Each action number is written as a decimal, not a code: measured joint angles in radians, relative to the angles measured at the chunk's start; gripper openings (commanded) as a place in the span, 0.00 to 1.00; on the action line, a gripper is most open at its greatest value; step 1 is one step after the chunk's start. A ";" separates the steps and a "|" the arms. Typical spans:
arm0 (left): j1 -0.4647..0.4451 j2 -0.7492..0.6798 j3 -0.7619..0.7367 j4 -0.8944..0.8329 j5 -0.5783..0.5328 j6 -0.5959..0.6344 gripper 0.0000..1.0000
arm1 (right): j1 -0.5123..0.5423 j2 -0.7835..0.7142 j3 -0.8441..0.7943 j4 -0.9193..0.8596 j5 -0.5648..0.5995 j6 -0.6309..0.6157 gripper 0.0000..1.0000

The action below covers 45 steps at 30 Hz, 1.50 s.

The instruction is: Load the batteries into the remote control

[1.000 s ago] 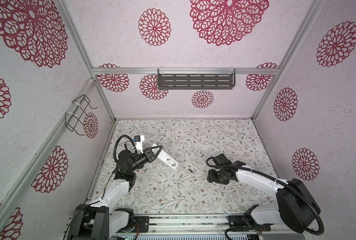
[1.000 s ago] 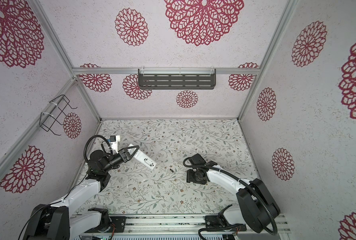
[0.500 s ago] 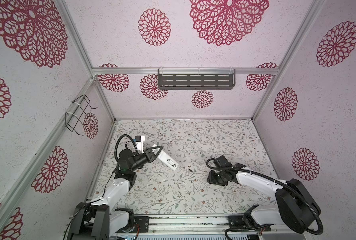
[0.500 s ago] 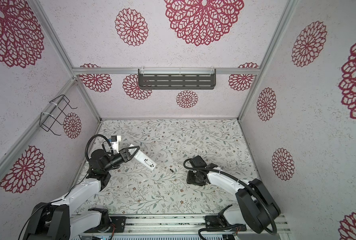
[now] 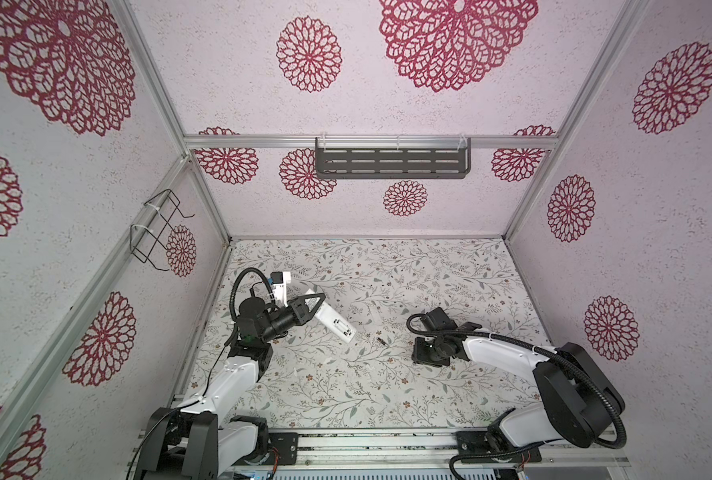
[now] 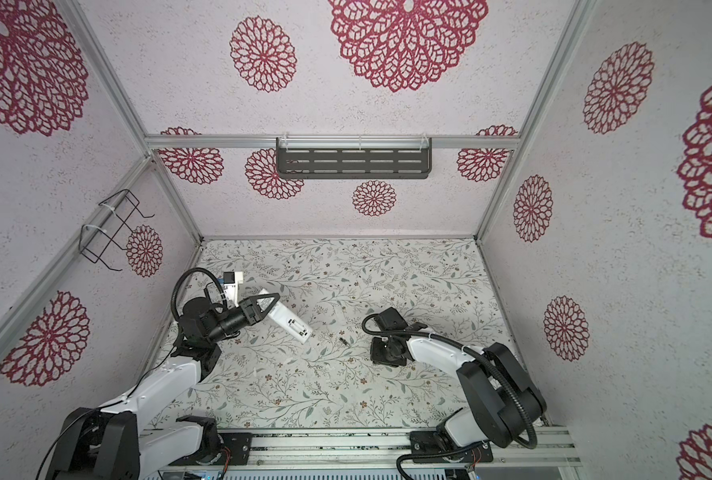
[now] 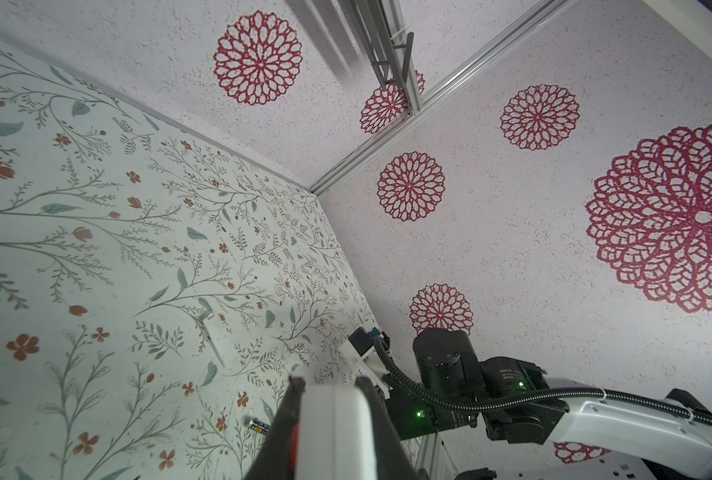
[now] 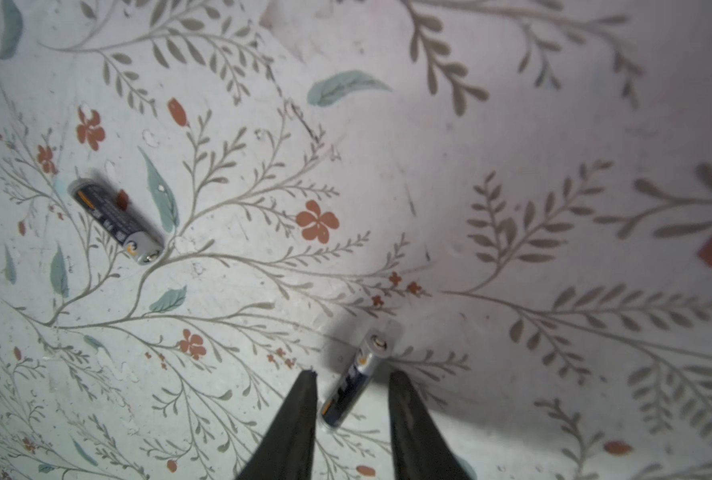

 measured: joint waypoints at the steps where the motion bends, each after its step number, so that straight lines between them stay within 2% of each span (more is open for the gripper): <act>1: 0.000 0.000 0.000 0.000 0.000 0.000 0.00 | 0.006 0.012 0.011 -0.006 0.004 -0.006 0.28; 4: 0.000 -0.006 0.000 -0.001 -0.002 0.002 0.00 | 0.032 0.043 0.048 -0.028 0.027 -0.026 0.27; 13: 0.000 -0.014 0.000 0.001 -0.003 0.002 0.00 | 0.155 0.075 0.095 -0.091 0.111 -0.076 0.15; 19: 0.000 -0.014 -0.001 0.002 -0.003 0.002 0.00 | 0.222 0.070 0.087 -0.085 0.129 -0.129 0.14; 22: 0.000 -0.014 -0.004 0.002 -0.004 0.002 0.00 | 0.233 0.050 0.065 -0.073 0.127 -0.149 0.14; 28: 0.000 -0.014 -0.008 0.003 -0.004 0.002 0.00 | 0.241 0.016 0.028 -0.068 0.109 -0.201 0.22; 33: 0.000 -0.016 -0.008 0.010 -0.005 0.002 0.00 | 0.243 0.014 0.028 -0.081 0.109 -0.228 0.23; 45: 0.002 0.003 -0.008 0.040 -0.007 0.001 0.00 | 0.276 0.019 0.047 -0.119 0.113 -0.290 0.12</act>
